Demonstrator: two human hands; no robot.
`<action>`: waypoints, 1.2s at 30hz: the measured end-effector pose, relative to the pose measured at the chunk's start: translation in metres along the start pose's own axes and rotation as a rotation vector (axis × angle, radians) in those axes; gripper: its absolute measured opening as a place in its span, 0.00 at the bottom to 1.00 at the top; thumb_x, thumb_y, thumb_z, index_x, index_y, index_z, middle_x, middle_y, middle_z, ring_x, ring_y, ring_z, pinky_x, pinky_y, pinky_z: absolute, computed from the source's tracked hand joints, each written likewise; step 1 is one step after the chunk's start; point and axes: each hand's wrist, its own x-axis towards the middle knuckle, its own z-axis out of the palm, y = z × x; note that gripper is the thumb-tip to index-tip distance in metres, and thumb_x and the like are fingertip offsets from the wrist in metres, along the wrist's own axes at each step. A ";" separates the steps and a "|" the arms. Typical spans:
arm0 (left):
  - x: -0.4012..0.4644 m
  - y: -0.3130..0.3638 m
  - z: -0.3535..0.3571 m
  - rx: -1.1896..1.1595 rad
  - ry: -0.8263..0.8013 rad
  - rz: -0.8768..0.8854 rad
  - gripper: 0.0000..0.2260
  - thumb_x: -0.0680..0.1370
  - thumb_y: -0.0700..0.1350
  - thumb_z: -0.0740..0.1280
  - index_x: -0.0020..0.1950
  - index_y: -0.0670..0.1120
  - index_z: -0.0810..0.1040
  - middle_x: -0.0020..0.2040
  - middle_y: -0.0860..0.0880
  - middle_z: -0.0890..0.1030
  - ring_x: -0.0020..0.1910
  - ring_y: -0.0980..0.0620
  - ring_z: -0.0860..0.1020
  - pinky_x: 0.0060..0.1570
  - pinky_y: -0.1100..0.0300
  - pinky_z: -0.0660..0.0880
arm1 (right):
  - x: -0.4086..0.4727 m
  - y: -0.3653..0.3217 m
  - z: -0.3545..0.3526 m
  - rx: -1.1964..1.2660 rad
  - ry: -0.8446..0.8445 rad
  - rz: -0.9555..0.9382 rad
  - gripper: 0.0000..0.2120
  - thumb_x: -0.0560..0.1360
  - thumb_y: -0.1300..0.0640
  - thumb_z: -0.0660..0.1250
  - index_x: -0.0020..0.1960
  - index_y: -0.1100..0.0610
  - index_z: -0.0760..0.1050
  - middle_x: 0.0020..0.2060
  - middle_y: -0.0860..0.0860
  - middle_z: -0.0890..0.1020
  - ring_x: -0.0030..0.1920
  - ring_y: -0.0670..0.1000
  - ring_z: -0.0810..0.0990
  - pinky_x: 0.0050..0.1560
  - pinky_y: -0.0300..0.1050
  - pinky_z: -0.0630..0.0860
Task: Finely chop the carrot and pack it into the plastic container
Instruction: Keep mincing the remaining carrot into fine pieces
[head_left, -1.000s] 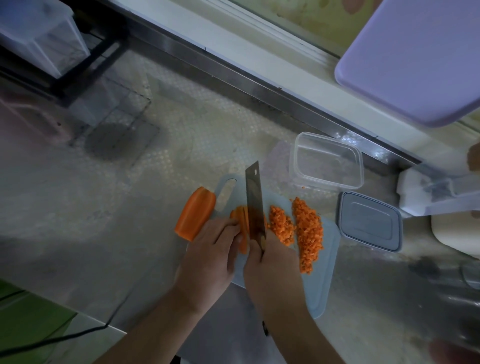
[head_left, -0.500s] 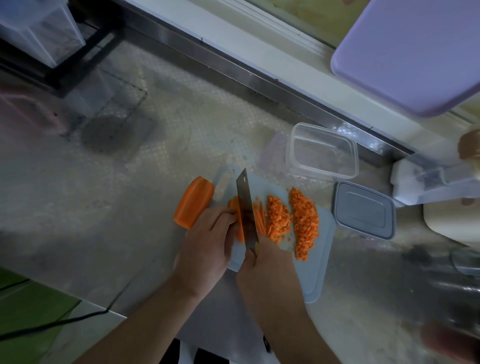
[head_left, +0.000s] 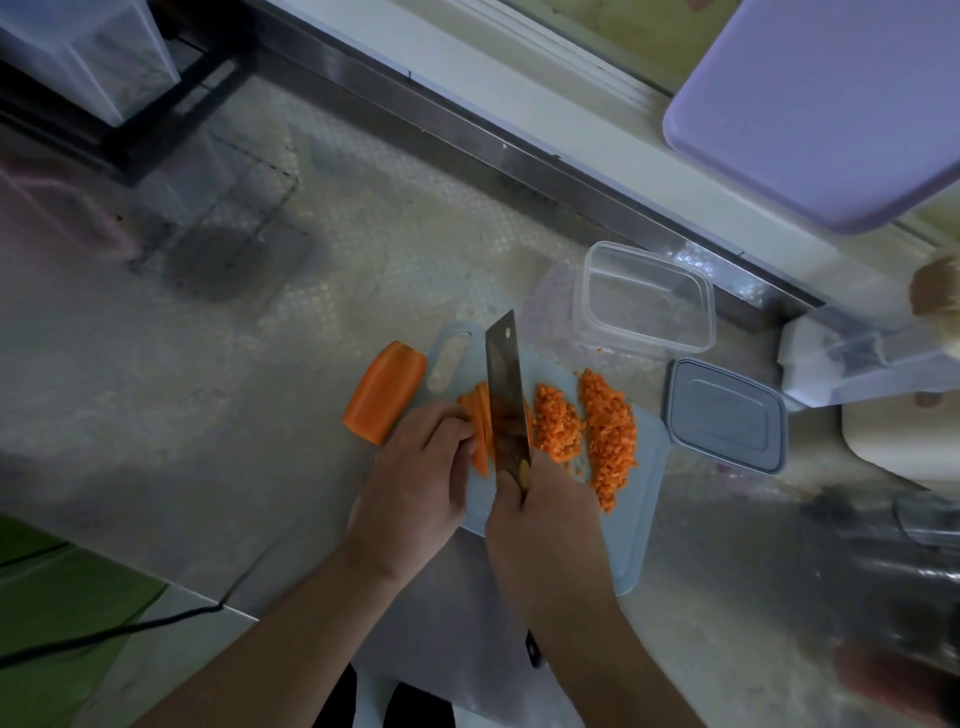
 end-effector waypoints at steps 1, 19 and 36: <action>0.000 0.001 -0.001 -0.001 -0.001 -0.002 0.04 0.79 0.34 0.72 0.52 0.40 0.82 0.54 0.47 0.81 0.55 0.49 0.79 0.59 0.55 0.78 | -0.001 0.000 -0.001 -0.007 -0.011 0.003 0.07 0.81 0.52 0.60 0.46 0.49 0.74 0.36 0.46 0.78 0.39 0.48 0.78 0.40 0.49 0.78; 0.000 0.000 -0.001 -0.036 -0.015 0.025 0.04 0.79 0.38 0.71 0.52 0.40 0.83 0.54 0.46 0.81 0.55 0.49 0.78 0.60 0.59 0.75 | 0.002 -0.017 0.008 -0.027 -0.098 0.074 0.10 0.76 0.45 0.57 0.48 0.49 0.73 0.39 0.47 0.78 0.42 0.52 0.78 0.43 0.50 0.77; 0.004 0.003 -0.006 -0.025 -0.005 0.023 0.05 0.78 0.33 0.70 0.48 0.42 0.80 0.48 0.48 0.79 0.49 0.48 0.77 0.53 0.58 0.75 | -0.007 -0.001 0.007 -0.057 -0.103 0.032 0.07 0.79 0.55 0.59 0.43 0.49 0.71 0.36 0.48 0.77 0.37 0.48 0.77 0.36 0.44 0.73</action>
